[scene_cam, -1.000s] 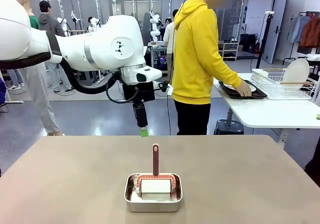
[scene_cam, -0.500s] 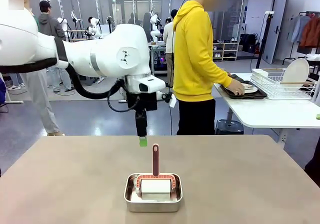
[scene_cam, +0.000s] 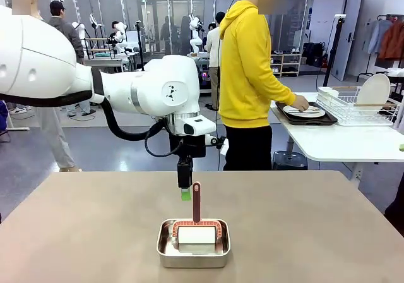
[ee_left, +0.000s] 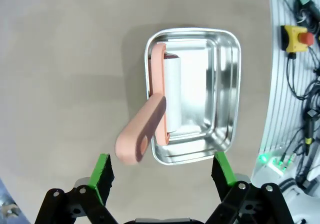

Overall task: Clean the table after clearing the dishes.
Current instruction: When the right (or left) Handle tray is removed, use the right hand (or left hand) to clean the right (or left) side of the table with the Lint Roller.

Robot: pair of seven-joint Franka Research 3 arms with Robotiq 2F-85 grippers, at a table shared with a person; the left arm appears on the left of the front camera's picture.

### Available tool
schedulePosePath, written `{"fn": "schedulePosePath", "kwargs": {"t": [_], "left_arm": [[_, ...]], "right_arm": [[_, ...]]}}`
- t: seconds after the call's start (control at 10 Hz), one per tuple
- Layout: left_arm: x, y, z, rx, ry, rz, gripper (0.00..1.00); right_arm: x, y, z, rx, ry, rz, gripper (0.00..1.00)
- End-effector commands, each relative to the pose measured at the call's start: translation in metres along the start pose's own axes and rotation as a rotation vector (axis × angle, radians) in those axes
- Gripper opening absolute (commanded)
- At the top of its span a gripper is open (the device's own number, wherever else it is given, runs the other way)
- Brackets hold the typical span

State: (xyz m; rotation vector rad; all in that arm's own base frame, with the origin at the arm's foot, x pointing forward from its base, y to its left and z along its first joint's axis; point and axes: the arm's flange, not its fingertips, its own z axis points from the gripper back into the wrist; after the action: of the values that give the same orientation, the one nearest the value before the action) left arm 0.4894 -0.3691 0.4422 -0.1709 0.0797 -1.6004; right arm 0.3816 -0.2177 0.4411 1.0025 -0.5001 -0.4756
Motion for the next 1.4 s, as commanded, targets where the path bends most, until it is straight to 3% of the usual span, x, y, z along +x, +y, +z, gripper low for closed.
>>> {"fn": "schedulePosePath", "kwargs": {"t": [0.0, 0.7, 0.8, 0.9, 1.0, 1.2, 1.3], "left_arm": [[0.008, 0.008, -0.004, 0.036, 0.007, 0.011, 1.00], [0.032, 0.019, -0.021, -0.008, 0.049, 0.018, 1.00], [0.033, 0.018, -0.021, 0.004, 0.077, 0.026, 0.52], [0.034, 0.018, -0.022, -0.010, 0.105, 0.044, 0.43], [0.036, 0.017, -0.023, -0.020, 0.110, 0.034, 0.00], [0.037, 0.018, -0.022, -0.028, 0.093, 0.025, 0.00], [0.037, 0.017, -0.021, -0.031, 0.083, 0.018, 0.18]], "right_arm": [[-0.002, 0.001, 0.003, -0.007, 0.009, 0.006, 1.00], [-0.002, 0.001, 0.003, -0.007, 0.009, 0.006, 1.00], [-0.002, 0.001, 0.003, -0.007, 0.009, 0.006, 1.00], [-0.002, 0.001, 0.003, -0.007, 0.009, 0.006, 1.00], [-0.002, 0.001, 0.003, -0.007, 0.009, 0.006, 1.00], [-0.002, 0.001, 0.003, -0.007, 0.009, 0.006, 1.00], [-0.002, 0.001, 0.003, -0.007, 0.009, 0.006, 1.00]]}}
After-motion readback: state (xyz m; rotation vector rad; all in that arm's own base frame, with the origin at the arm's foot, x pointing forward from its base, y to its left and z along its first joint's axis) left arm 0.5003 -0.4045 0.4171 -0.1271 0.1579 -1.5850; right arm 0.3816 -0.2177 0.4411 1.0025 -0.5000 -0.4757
